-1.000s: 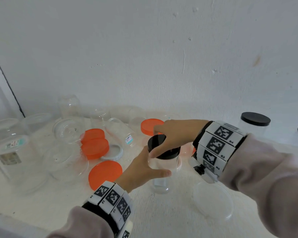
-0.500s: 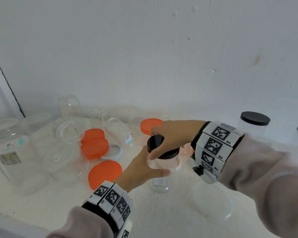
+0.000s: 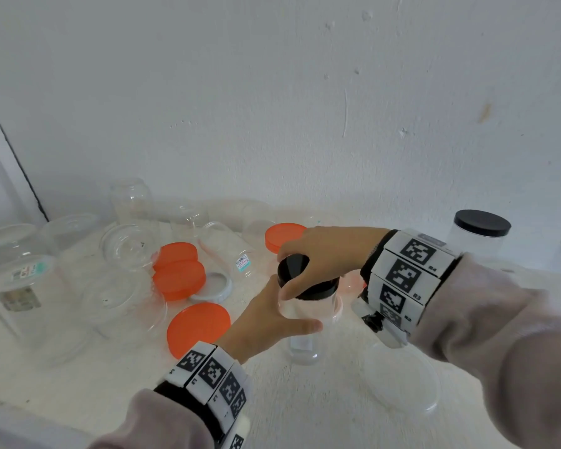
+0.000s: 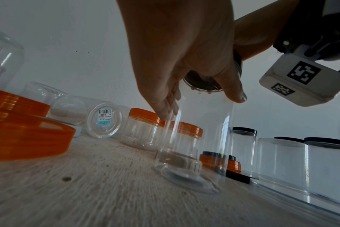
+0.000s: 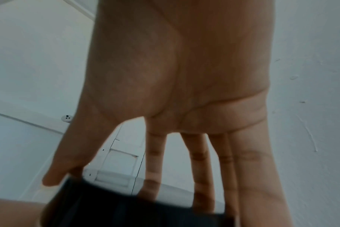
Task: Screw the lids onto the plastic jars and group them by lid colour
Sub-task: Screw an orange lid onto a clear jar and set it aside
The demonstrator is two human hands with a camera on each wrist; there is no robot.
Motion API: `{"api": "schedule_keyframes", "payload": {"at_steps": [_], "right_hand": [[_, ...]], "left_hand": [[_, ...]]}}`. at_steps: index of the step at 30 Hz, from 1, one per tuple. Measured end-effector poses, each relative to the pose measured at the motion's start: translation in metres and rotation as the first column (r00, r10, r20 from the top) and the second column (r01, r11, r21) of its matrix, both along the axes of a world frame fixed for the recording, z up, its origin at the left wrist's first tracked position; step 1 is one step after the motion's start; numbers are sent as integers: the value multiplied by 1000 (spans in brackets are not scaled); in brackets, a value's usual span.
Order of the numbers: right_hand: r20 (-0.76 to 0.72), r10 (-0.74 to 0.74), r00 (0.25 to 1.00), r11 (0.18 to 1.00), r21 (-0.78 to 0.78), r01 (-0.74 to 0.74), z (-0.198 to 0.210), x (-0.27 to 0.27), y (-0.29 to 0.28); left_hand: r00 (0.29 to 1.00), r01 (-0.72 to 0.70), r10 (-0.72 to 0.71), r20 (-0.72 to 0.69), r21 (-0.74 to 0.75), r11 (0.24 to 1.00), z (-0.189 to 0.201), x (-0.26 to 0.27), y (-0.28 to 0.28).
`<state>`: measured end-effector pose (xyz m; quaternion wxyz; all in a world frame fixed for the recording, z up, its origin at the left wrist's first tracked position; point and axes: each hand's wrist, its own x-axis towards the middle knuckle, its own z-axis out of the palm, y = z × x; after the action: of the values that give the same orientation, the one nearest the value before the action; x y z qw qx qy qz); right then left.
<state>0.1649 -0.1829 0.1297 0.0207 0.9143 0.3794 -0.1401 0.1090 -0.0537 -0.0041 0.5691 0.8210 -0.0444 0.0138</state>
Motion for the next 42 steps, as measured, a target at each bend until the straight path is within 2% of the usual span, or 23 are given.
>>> {"api": "schedule_keyframes", "payload": {"at_steps": [5,8,13,17,19,27,32,34,42], "right_hand": [[-117,59,991,997,-46,-64,9,1,-6],[-87,49,995,999,-6,-50,8,2,-7],[54,-23,998,1000,9,23,-3,1,-2],[-121,13,993,1000,4,-13,6,3,-7],[-149,58,987,998,5,-58,10,1,-8],[78,-15,997,1000,0,15,-5,-4,1],[-77,19,997,1000,-4,-19,3,-5,-4],[-95,53,994,999,4,-53,6,-6,-5],[78,-6,997,1000,-17,7,-3,-10,0]], "left_hand": [[1000,-11,10,3,7,1000,-1,0,0],[1000,-6,6,5,4,1000,-1,0,0],[1000,-4,4,-5,-19,1000,-2,0,1],[1000,-5,5,-8,-17,1000,0,0,0],[1000,-4,4,-3,-18,1000,0,1,0],[1000,6,-6,2,-36,999,-2,-1,1],[1000,-4,4,-10,-12,1000,-1,0,0],[1000,-8,8,-6,-4,1000,-1,0,0],[1000,-1,1,-7,-11,1000,-2,0,1]]}}
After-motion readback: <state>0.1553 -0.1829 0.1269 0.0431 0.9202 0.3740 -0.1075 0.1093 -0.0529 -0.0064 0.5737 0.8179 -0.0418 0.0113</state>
